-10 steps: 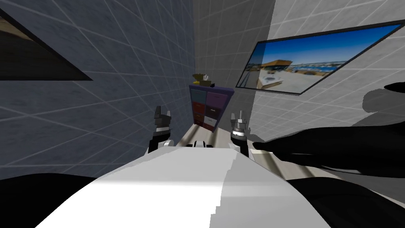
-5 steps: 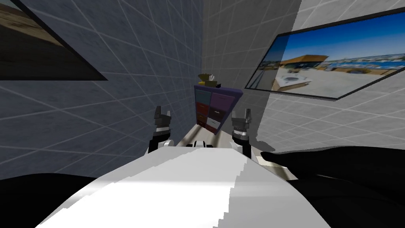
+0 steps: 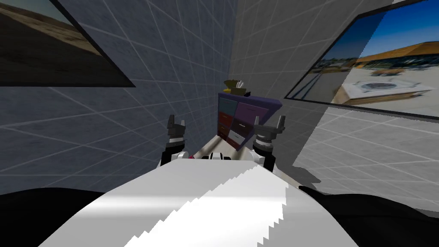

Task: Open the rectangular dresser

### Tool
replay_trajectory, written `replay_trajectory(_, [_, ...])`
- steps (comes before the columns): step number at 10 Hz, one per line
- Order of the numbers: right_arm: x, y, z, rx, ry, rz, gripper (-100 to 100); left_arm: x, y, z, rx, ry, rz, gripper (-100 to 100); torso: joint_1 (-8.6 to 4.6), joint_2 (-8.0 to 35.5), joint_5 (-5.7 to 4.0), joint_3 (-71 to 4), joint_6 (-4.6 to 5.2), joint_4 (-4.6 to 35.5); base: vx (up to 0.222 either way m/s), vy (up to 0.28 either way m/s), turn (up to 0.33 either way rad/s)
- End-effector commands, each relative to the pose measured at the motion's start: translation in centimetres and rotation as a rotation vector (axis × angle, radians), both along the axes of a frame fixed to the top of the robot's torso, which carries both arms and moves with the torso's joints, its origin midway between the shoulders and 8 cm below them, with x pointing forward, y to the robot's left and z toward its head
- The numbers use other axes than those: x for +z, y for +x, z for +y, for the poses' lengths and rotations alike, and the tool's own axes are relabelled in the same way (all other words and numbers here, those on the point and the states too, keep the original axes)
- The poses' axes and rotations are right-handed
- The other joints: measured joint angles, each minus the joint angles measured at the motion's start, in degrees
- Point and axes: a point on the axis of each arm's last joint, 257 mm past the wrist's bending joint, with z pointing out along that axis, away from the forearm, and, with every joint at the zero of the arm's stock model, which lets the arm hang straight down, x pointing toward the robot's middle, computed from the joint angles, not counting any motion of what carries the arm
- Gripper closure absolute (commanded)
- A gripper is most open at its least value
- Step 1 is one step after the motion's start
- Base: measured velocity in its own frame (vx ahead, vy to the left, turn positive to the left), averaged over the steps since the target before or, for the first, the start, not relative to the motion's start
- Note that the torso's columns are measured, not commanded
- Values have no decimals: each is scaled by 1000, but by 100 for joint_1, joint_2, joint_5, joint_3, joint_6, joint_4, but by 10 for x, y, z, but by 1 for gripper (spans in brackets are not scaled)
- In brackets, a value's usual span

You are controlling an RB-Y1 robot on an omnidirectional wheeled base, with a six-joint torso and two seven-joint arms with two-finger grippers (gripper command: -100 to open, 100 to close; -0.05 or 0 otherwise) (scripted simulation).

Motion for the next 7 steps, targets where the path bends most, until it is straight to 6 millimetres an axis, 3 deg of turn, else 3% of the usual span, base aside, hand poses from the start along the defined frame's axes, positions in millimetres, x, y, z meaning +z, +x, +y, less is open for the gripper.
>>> replay_trajectory(1, [19,-13,-6,101,93,-95,-100,0,0,0,0,0,0,0,-4,-4,0,-1,-5,0,80,-34,390])
replay_trajectory(7, [44,-38,-27,290,285,-278,-100,0,0,0,0,0,0,0,-5,-13,-1,-7,-7,-3,67,-37,287])
